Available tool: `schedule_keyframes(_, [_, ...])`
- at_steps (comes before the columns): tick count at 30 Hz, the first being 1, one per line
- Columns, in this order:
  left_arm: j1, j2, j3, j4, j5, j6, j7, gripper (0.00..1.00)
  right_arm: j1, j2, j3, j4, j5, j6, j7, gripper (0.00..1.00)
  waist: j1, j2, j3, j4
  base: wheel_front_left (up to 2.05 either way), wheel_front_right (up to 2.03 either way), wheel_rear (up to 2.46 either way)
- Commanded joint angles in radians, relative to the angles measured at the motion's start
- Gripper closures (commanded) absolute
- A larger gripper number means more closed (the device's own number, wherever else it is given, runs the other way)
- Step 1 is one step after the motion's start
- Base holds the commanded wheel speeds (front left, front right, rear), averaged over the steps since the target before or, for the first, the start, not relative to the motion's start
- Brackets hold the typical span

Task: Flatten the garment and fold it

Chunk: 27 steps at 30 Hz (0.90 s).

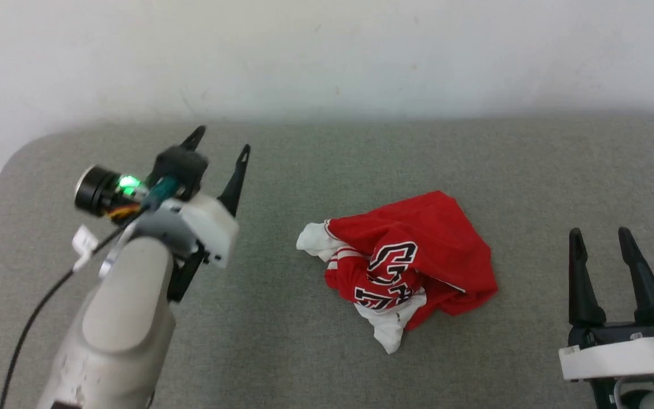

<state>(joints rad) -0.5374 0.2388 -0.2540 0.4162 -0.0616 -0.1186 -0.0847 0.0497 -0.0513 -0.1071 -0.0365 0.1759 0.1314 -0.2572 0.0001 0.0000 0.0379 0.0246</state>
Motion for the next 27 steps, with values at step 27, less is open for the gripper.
schedule_keyframes(27, [-0.531,0.235,-1.020,0.116,-0.788,-0.012,0.687,0.00,-0.164,0.001,0.024,-0.014,0.012,-0.001,-0.005,0.00,-0.0001,0.0000,0.258,-0.162,0.00,0.00,0.00])
